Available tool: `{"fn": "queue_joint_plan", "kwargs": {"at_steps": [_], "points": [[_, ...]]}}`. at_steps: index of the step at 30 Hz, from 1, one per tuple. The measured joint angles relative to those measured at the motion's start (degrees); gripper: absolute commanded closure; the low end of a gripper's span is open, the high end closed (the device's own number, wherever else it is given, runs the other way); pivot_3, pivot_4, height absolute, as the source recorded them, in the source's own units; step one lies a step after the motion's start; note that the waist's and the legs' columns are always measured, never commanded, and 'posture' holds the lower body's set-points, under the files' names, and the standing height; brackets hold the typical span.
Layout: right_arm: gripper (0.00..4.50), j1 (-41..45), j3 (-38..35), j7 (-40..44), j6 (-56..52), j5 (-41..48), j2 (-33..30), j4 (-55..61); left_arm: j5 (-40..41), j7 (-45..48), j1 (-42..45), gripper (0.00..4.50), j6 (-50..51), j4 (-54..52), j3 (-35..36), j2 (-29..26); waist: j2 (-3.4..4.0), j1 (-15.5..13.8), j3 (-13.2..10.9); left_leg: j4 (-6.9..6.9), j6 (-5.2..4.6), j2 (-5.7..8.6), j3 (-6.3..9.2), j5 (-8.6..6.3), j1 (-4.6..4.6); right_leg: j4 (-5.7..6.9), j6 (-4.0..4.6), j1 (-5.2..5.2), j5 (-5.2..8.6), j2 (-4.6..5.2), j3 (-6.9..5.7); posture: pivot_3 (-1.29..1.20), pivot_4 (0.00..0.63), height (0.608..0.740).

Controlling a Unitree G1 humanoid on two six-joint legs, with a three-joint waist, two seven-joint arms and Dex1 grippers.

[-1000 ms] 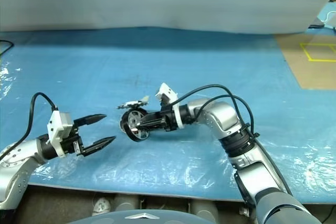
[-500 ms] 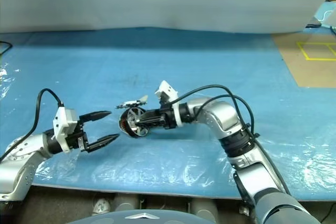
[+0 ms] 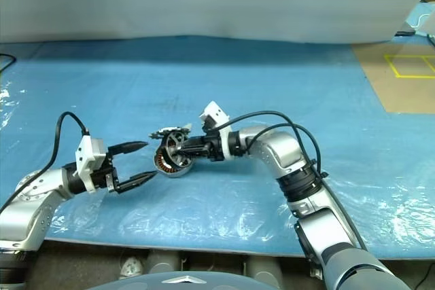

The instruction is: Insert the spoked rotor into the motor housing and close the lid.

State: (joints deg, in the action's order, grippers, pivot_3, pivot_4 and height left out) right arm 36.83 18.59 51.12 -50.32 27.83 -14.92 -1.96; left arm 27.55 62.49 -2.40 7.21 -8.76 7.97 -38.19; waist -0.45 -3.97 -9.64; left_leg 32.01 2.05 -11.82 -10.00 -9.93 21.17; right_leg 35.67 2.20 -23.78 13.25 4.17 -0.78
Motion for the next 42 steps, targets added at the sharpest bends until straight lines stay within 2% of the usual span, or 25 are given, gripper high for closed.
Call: {"fn": "queue_joint_plan", "kwargs": {"at_steps": [10,15,29,32,41,42], "points": [[3.16,-0.1,-0.5,-1.4,0.2,-0.1,1.3,0.0,-0.1,1.0,1.3,0.00,-0.5,1.3,-1.2,0.1,0.00,0.0,0.0,0.04,0.00,0.00,0.00,0.00,0.00,0.03,0.00,0.00,0.00,0.00,0.01,0.00,0.150,0.740],[3.16,-1.3,0.1,-2.2,4.3,-3.4,1.2,-1.8,-0.1,1.0,1.3,0.00,-0.5,1.3,-1.2,0.1,0.00,0.0,0.0,0.04,0.01,0.00,0.00,0.00,0.00,0.03,0.00,0.00,0.00,0.01,0.01,0.00,0.150,0.740],[3.16,-1.7,0.9,0.5,6.3,-5.3,0.9,-1.8,-0.2,1.0,1.9,0.00,-0.5,1.4,-1.7,0.1,0.00,0.0,0.0,0.09,0.00,0.00,0.00,0.00,-0.01,0.06,0.00,0.02,0.00,0.00,0.02,0.00,0.150,0.740],[2.25,-1.7,1.3,1.0,6.6,-5.7,0.7,-1.7,-0.3,1.0,1.9,0.00,-0.5,1.4,-1.7,0.1,0.00,0.0,0.0,0.09,0.00,0.00,0.00,0.00,-0.02,0.07,0.00,0.02,0.00,0.00,0.03,0.00,0.150,0.740],[2.25,-1.5,1.6,1.7,6.3,-6.3,-0.8,-1.3,-0.3,0.9,1.7,0.00,-0.5,1.4,-1.8,0.4,0.00,0.0,0.0,0.09,0.00,-0.01,0.00,0.00,-0.02,0.07,0.00,0.02,0.00,0.00,0.03,0.00,0.150,0.740],[2.07,-1.5,1.6,1.7,6.3,-6.3,-0.8,-1.3,-0.3,0.9,1.7,0.00,-0.5,1.4,-1.8,0.5,0.00,0.0,0.0,0.09,0.00,-0.01,0.00,0.00,-0.02,0.07,0.00,0.02,0.00,0.01,0.03,0.00,0.150,0.740]]}}
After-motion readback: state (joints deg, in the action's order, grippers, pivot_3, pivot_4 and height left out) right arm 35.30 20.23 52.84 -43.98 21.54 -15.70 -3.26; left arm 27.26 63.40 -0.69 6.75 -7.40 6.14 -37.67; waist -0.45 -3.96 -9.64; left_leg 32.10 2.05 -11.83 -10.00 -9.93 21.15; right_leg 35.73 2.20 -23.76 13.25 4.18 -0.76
